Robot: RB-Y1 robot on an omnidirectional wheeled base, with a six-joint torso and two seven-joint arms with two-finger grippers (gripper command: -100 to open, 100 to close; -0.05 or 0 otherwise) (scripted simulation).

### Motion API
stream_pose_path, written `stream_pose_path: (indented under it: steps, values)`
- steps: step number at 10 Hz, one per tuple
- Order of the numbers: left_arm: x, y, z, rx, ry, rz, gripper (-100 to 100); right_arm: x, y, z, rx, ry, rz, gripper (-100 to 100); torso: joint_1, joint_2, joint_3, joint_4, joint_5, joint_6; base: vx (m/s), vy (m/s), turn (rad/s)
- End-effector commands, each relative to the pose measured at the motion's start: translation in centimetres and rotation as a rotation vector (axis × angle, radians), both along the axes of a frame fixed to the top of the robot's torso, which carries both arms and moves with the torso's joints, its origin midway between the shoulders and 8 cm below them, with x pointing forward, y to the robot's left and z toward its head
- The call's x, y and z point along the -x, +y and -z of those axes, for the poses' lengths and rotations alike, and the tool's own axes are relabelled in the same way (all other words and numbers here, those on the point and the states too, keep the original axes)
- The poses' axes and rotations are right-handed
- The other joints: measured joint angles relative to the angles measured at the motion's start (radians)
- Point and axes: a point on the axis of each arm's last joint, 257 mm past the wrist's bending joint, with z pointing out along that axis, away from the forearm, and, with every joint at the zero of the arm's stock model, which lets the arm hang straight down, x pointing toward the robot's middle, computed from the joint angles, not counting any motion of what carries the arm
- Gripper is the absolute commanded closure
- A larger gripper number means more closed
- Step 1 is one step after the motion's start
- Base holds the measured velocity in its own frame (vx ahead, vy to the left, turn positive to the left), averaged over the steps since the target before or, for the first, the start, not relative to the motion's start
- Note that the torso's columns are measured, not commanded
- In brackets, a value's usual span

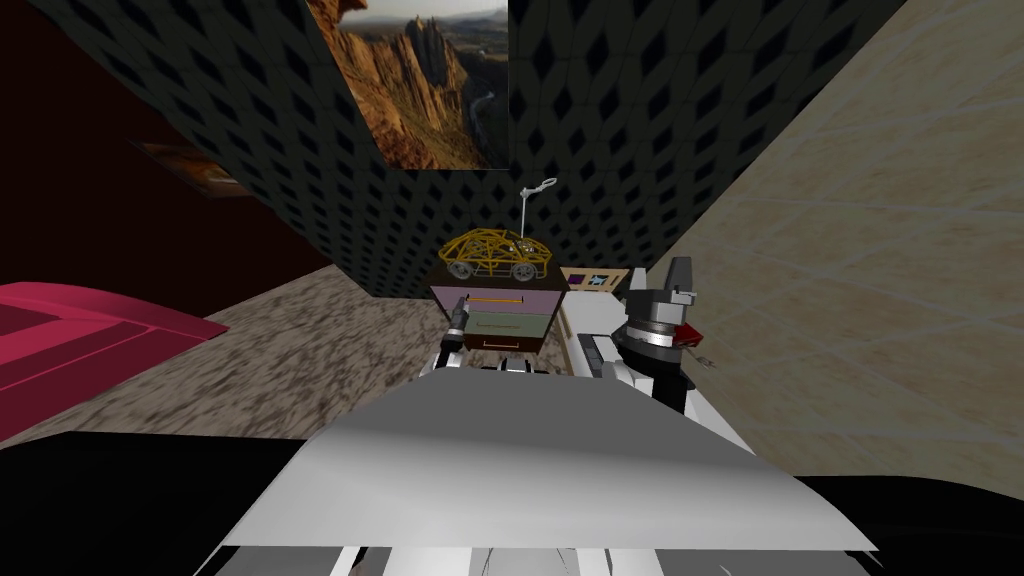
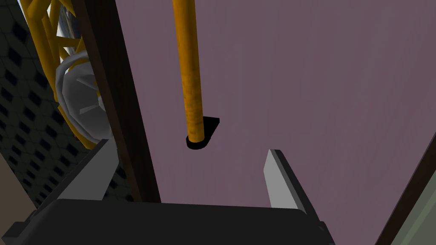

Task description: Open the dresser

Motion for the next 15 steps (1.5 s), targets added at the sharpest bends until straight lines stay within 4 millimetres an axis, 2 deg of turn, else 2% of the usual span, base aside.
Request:
stream_pose_path:
  steps: [1, 7, 10, 14, 15]
  values:
    - [-1.2, -0.3, -0.2, 0.007, 0.023, 0.000, -100, 0.0, 0.0, 0.0, 0.000, 0.000, 0.000, 0, 0.000, 0.000, 0.000, 0.000, 0.000, 0.000, -0.048, -0.007, 0.015]
    - [-3.7, -1.9, -0.6, 0.055, 0.069, 0.001, -100, 0.0, 0.0, 0.0, 0.000, 0.000, 0.000, 0, 0.000, 0.000, 0.000, 0.000, 0.000, 0.000, -0.048, -0.012, 0.012]
    - [-4.5, -4.0, -0.7, 0.122, 0.085, 0.003, -100, 0.0, 0.0, 0.0, 0.000, 0.000, 0.000, 0, 0.000, 0.000, 0.000, 0.000, 0.000, 0.000, -0.032, -0.010, 0.009]
    - [-5.3, -3.8, -1.7, 0.110, 0.081, 0.003, -100, 0.0, 0.0, 0.0, 0.000, 0.000, 0.000, 0, 0.000, -0.003, -0.002, -0.001, 0.000, 0.000, 0.030, -0.006, 0.000]
    - [-4.6, -3.7, -0.9, 0.111, 0.083, 0.002, 100, 0.0, 0.0, 0.0, 0.000, 0.000, 0.000, 0, 0.000, 0.000, 0.000, 0.000, 0.000, 0.000, -0.025, 0.008, -0.001]
